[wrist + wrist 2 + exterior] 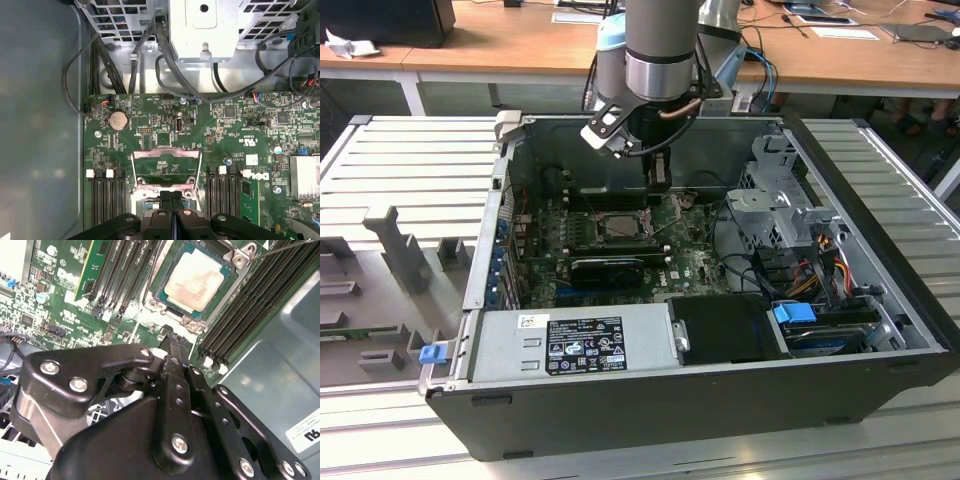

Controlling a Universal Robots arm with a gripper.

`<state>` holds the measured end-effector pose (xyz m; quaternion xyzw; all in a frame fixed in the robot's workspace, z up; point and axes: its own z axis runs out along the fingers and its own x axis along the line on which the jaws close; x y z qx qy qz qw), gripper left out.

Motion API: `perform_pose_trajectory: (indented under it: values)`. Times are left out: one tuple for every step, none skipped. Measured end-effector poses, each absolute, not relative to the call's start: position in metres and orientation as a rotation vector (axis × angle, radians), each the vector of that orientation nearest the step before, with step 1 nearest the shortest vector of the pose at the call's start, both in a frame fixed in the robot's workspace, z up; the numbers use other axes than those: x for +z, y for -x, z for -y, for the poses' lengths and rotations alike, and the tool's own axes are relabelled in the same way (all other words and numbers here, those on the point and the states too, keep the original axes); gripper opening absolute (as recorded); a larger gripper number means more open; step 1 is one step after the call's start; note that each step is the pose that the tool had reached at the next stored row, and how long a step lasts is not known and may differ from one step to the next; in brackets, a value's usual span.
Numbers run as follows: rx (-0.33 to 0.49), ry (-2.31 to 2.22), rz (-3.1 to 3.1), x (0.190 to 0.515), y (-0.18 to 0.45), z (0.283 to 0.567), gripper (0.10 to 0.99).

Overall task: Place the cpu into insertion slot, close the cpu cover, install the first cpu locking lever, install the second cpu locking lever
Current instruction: 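Close the cpu cover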

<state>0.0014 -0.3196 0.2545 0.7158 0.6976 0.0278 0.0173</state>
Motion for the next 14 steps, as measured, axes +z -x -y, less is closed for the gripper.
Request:
perform_pose_trajectory:
  values:
    - [0.086,-2.224,-2.168,0.255,-0.005,0.32,0.106]
    - [0.086,-2.224,-2.168,0.255,-0.011,0.32,0.106]
    - [0.086,-2.224,-2.168,0.255,-0.014,0.32,0.106]
    - [0.086,-2.224,-2.168,0.255,-0.015,0.32,0.106]
    - [0.086,-2.224,-2.168,0.255,-0.015,0.32,0.106]
    - [0.086,-2.224,-2.168,0.255,-0.016,0.32,0.106]
    - [0.086,-2.224,-2.168,0.255,-0.016,0.32,0.106]
    - [0.086,-2.224,-2.168,0.255,-0.019,0.32,0.106]
    - [0.086,-2.224,-2.168,0.255,-0.021,0.32,0.106]
    - [0.086,-2.224,-2.167,0.255,-0.023,0.32,0.106]
    - [0.086,-2.224,-2.168,0.255,-0.026,0.32,0.106]
    - [0.086,-2.224,-2.168,0.255,-0.028,0.32,0.106]
    - [0.086,-2.224,-2.168,0.255,-0.029,0.32,0.106]
    - [0.086,-2.224,-2.168,0.255,-0.031,0.32,0.106]
